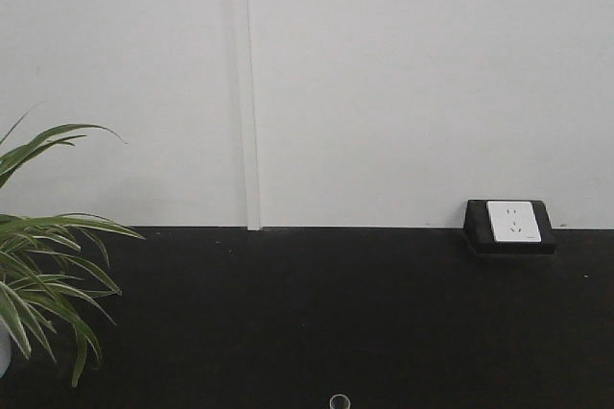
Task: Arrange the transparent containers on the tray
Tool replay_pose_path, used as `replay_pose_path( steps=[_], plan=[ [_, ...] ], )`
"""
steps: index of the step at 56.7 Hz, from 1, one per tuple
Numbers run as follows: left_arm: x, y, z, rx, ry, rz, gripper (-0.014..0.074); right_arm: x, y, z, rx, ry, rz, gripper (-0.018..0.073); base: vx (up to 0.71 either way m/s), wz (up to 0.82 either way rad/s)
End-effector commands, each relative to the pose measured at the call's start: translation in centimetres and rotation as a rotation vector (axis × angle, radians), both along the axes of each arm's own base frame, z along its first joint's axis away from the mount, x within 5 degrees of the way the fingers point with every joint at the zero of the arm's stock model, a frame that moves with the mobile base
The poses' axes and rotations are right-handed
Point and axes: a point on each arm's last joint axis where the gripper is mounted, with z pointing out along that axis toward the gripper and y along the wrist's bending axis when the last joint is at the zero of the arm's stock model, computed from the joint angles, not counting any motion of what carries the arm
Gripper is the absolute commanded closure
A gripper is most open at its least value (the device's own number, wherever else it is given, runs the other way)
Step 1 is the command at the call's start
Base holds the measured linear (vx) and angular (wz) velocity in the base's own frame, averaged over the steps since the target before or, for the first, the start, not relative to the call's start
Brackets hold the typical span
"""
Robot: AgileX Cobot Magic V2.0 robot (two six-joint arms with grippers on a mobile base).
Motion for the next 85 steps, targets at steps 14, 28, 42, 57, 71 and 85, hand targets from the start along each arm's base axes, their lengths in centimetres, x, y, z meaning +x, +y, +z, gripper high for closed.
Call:
replay_pose_path(
  steps=[14,28,42,57,71,85],
  plan=[
    [0.0,-0.1,-0.4,-0.015,-0.067,-0.008,0.0603,-0.1,0.1,0.5,0.002,-0.08,0.006,0.0571,0.0,0.0],
    [0.0,-0.1,-0.4,-0.015,-0.067,-0.008,0.0603,-0.1,0.1,0.5,0.002,-0.08,0.006,0.0571,0.0,0.0],
    [0.0,-0.1,-0.4,-0.015,-0.067,-0.008,0.0603,-0.1,0.1,0.5,0.002,-0.08,0.006,0.0571,0.0,0.0],
    [0.1,-0.1,0.0,-0.024,-0.112,-0.013,0.0603,-0.1,0.1,0.5,0.004,-0.082,0.006,0.0571,0.0,0.0],
    [0.1,-0.3,0.5,-0.385,-0.147,-0.005,0.0603,-0.1,0.1,1.0,0.012,-0.139,0.013,0.0571,0.0,0.0],
    [-0.2,-0.2,2.4,-0.405,-0.319,-0.028,0.0603,-0.5,0.2,2.7,0.034,-0.322,0.033,0.0571,0.0,0.0]
  ],
)
